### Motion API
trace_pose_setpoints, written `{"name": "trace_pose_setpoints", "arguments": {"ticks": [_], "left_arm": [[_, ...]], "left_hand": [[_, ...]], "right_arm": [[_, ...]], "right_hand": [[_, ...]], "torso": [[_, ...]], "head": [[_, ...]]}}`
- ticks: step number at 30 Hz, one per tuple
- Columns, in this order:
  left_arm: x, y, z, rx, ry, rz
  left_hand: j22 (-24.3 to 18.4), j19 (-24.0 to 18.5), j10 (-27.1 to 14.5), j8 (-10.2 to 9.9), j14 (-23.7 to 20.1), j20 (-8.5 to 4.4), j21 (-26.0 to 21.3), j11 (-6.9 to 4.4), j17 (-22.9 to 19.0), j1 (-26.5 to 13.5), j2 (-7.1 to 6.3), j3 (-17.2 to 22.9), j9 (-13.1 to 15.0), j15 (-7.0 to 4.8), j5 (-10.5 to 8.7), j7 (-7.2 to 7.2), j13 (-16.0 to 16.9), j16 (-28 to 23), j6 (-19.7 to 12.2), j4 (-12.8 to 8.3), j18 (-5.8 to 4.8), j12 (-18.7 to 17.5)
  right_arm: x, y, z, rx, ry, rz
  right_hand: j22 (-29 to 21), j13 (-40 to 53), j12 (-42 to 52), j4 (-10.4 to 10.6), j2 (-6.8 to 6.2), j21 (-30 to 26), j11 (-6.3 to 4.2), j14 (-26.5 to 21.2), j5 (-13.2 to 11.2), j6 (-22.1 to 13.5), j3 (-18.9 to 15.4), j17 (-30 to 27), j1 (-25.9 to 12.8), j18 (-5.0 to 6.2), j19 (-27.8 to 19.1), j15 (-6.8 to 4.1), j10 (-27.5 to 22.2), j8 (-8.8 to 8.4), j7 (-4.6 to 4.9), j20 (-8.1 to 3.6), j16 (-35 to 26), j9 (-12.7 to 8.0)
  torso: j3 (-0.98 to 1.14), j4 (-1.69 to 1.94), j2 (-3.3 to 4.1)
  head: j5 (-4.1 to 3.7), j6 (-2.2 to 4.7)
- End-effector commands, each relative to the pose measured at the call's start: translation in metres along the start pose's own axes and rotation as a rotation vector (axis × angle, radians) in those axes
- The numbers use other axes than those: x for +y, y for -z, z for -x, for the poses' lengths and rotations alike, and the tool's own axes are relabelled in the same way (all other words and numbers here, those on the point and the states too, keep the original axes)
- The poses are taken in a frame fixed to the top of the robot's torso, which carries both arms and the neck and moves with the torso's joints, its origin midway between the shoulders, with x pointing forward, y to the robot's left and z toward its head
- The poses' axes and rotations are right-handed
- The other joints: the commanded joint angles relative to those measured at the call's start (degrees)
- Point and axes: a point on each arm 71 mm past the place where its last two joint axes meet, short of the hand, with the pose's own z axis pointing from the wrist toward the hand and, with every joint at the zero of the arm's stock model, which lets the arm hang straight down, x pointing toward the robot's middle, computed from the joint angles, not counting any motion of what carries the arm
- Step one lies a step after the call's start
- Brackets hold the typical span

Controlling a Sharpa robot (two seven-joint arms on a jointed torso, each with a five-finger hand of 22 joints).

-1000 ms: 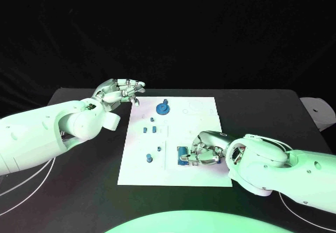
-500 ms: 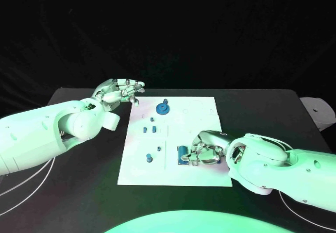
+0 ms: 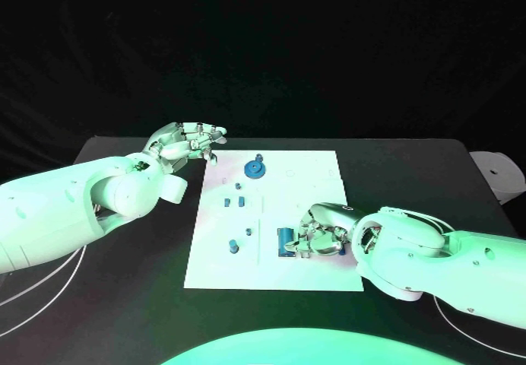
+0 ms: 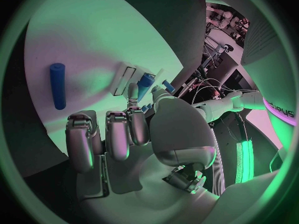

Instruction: Assemble the parts on the task board

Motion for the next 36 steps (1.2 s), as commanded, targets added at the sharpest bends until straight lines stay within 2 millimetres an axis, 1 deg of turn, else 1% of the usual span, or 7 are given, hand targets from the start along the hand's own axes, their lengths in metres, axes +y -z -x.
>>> {"name": "trace_pose_setpoints", "arguments": {"ticks": [1, 7, 9, 11, 13, 23, 36], "left_arm": [[-0.001, 0.0, -0.002, 0.016, 0.01, -0.005], [-0.001, 0.0, -0.002, 0.016, 0.01, -0.005], [-0.001, 0.0, -0.002, 0.016, 0.01, -0.004], [-0.001, 0.0, -0.002, 0.016, 0.01, -0.005], [-0.001, 0.0, -0.002, 0.016, 0.01, -0.005], [-0.001, -0.001, -0.002, 0.018, 0.01, -0.006], [-0.001, -0.002, -0.004, 0.022, 0.012, -0.009]], "left_hand": [[-0.05, 0.28, -0.53, 0.19, -0.2, 0.18, -0.24, 0.02, -0.05, -0.45, 0.18, 0.31, 0.09, 0.13, 0.14, -0.03, 0.1, 0.04, -0.54, -0.13, 0.39, 0.31], [-0.05, 0.28, -0.53, 0.19, -0.2, 0.18, -0.24, 0.02, -0.05, -0.45, 0.18, 0.31, 0.09, 0.13, 0.14, -0.03, 0.1, 0.04, -0.54, -0.13, 0.39, 0.31], [-0.05, 0.28, -0.53, 0.19, -0.2, 0.18, -0.24, 0.02, -0.05, -0.45, 0.18, 0.31, 0.09, 0.13, 0.14, -0.03, 0.1, 0.04, -0.54, -0.13, 0.39, 0.31], [-0.05, 0.28, -0.53, 0.19, -0.2, 0.18, -0.24, 0.02, -0.05, -0.45, 0.18, 0.31, 0.09, 0.13, 0.14, -0.03, 0.1, 0.04, -0.54, -0.13, 0.39, 0.31], [-0.05, 0.28, -0.53, 0.19, -0.2, 0.18, -0.24, 0.02, -0.05, -0.45, 0.18, 0.31, 0.09, 0.13, 0.14, -0.03, 0.1, 0.04, -0.54, -0.13, 0.39, 0.31], [-0.05, 0.28, -0.53, 0.19, -0.2, 0.18, -0.24, 0.02, -0.05, -0.45, 0.18, 0.31, 0.09, 0.13, 0.14, -0.03, 0.1, 0.04, -0.54, -0.13, 0.39, 0.31], [-0.1, 0.31, -0.61, 0.24, -0.22, 0.19, -0.3, 0.03, -0.09, -0.63, 0.21, 0.4, 0.1, 0.14, 0.1, -0.03, 0.11, 0.08, -0.59, -0.1, 0.39, 0.4]], "right_arm": [[0.0, 0.0, 0.0, -0.006, 0.017, -0.002], [0.0, 0.0, 0.0, 0.0, 0.021, 0.005], [0.0, -0.001, 0.0, -0.002, 0.026, 0.005], [0.0, -0.001, 0.0, -0.012, 0.031, 0.004], [-0.001, -0.001, 0.002, -0.033, 0.03, 0.001], [-0.011, 0.009, 0.019, -0.205, -0.082, 0.031], [-0.061, 0.039, 0.039, -0.206, -0.001, -0.068]], "right_hand": [[15.06, 7.24, 0.29, 0.22, 0.39, 0.25, -0.35, 4.29, 0.12, -0.36, -0.12, 5.99, 0.14, -0.38, 6.1, -0.38, 1.37, 0.27, -0.06, -0.37, 0.23, -0.06], [15.06, 7.24, 0.22, -0.11, -0.35, 0.25, -0.35, 4.28, -0.12, -0.43, -0.51, 5.95, 1.3, -0.38, 6.1, -0.38, 1.35, 0.23, -0.08, -0.37, 0.21, -0.17], [15.06, 7.28, 0.18, -0.53, -0.85, 0.25, -0.35, 4.27, -1.28, -0.47, -0.47, 5.93, 3.66, -0.38, 6.1, -0.39, 1.35, 0.15, -0.07, -0.38, 0.19, -0.33], [15.06, 7.33, 0.12, -0.42, -0.82, 0.25, -0.3, 4.26, -5.22, -0.43, -0.03, 5.91, 6.07, -0.38, 6.1, -0.34, 1.34, 0.01, 0.0, -0.34, 0.17, -0.62], [15.06, 7.34, 0.1, -0.45, -0.63, 0.25, -0.32, 4.26, -5.51, -0.4, 0.31, 5.87, 6.94, -0.38, 6.1, -0.35, 1.34, -0.04, -0.04, -0.34, 0.15, -0.72], [15.06, 6.39, -1.46, -0.05, -0.21, 0.25, 0.0, 4.13, -2.82, -1.41, 0.97, 5.3, 7.73, -0.38, 6.1, -0.13, 0.62, -0.96, 0.4, -0.2, -0.13, -1.42], [15.06, 5.93, -2.31, -0.31, -1.53, 0.25, 0.83, 4.11, -3.21, -2.82, 0.99, 5.33, 9.11, -0.38, 6.1, 0.59, 0.15, -2.75, 1.34, 0.39, -0.16, -2.41]], "torso": [[0.02, 0.0, -0.04], [0.01, -0.04, -0.01], [0.01, -0.04, 0.0], [0.01, -0.07, -0.01], [0.01, -0.06, -0.04], [0.03, 0.0, -0.15], [0.03, -0.19, -0.04]], "head": [[0.02, -0.03], [0.0, -0.1], [-0.03, -0.11], [-0.04, -0.07], [-0.08, -0.08], [-0.56, 0.39], [-2.49, 0.82]]}}
